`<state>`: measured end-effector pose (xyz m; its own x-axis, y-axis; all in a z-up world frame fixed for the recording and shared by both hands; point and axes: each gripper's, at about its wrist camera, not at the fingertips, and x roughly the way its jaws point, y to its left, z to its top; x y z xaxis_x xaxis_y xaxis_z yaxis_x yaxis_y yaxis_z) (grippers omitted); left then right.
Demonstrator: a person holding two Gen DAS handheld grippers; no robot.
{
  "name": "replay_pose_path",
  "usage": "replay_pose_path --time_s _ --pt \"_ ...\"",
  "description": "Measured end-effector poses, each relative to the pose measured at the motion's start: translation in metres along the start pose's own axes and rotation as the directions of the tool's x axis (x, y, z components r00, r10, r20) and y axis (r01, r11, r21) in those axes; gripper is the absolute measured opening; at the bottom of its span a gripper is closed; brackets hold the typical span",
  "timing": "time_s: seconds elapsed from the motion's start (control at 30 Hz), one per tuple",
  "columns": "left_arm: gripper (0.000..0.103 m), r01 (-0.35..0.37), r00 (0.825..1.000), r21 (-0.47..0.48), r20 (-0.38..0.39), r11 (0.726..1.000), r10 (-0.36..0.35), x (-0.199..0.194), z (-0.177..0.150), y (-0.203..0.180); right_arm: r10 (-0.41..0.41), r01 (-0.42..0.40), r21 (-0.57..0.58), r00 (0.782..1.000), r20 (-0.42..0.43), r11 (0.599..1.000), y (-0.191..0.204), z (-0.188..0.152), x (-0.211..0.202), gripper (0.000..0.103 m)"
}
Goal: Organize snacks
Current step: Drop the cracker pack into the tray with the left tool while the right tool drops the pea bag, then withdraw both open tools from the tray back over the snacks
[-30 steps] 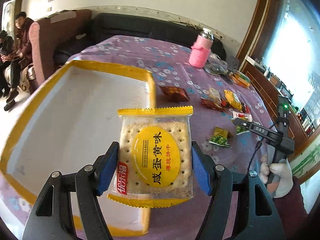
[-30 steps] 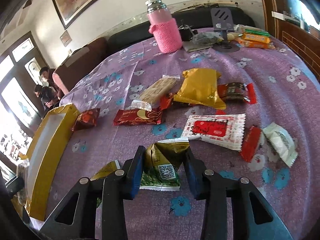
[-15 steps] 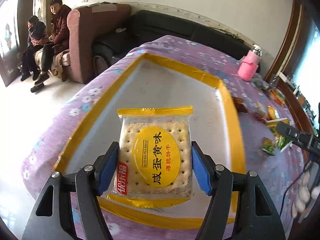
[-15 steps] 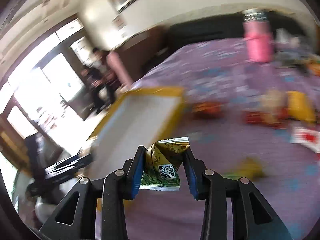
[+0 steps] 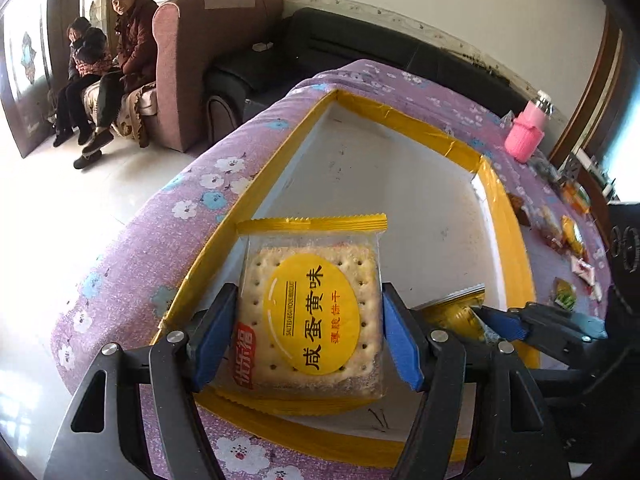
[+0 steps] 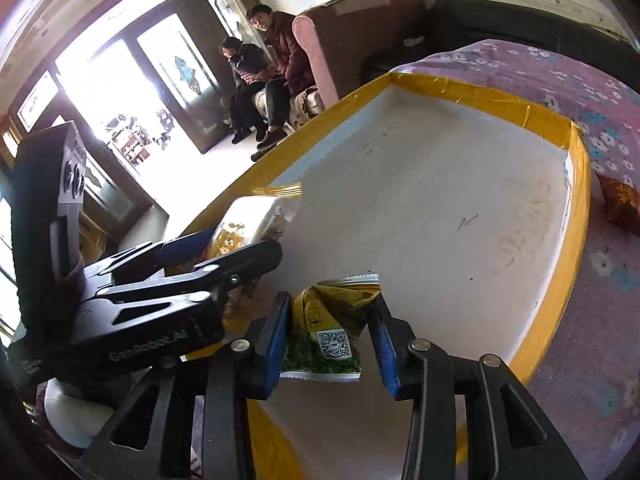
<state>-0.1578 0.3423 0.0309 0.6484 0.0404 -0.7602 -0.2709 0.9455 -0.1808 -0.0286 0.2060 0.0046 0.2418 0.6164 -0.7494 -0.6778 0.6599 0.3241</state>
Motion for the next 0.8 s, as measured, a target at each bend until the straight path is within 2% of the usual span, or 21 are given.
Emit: replay_pose_path --time_s 0.07,0.17,0.33,0.4,0.5,0.57,0.63,0.73,0.8 --pt "0.07 0.005 1.0 -0.018 0.008 1.0 -0.005 -0.005 0.0 0.002 -0.008 0.008 -0.005 1.0 0.006 1.0 0.002 -0.002 -0.003 0.042" --pt "0.07 0.01 0.999 -0.057 0.037 0.998 -0.008 -0.016 0.002 0.007 -0.005 0.005 -0.009 0.999 0.041 1.0 0.002 -0.005 -0.016 0.051" --pt "0.07 0.021 0.994 -0.118 0.112 0.993 -0.007 -0.044 -0.001 0.01 -0.024 0.026 -0.013 0.99 0.142 1.0 -0.002 -0.012 -0.058 0.057" --pt "0.07 0.033 0.991 -0.113 0.135 0.993 -0.017 -0.054 -0.002 0.005 -0.085 0.091 -0.014 0.973 0.216 0.996 -0.008 -0.02 -0.081 0.06" --pt "0.071 0.059 0.987 -0.077 0.151 0.995 -0.047 -0.065 -0.001 -0.013 -0.182 0.194 -0.012 0.939 0.291 0.981 -0.026 -0.029 -0.109 0.072" --pt "0.074 0.077 0.985 -0.04 0.159 0.996 -0.07 -0.071 0.0 -0.029 -0.233 0.231 0.04 0.927 0.295 0.972 -0.05 -0.038 -0.129 0.072" --pt "0.075 0.095 0.983 0.016 0.158 0.995 -0.096 -0.075 -0.002 -0.05 -0.266 0.235 0.138 0.918 0.293 0.962 -0.088 -0.05 -0.156 0.072" --pt "0.076 0.102 0.985 0.087 0.131 0.991 -0.113 -0.069 -0.006 -0.079 -0.337 0.236 0.322 0.89 0.307 0.917 -0.154 -0.075 -0.202 0.073" --pt "0.076 0.12 0.986 0.138 0.102 0.983 -0.135 -0.062 -0.01 -0.101 -0.377 0.222 0.454 0.881 0.287 0.863 -0.202 -0.094 -0.229 0.075"
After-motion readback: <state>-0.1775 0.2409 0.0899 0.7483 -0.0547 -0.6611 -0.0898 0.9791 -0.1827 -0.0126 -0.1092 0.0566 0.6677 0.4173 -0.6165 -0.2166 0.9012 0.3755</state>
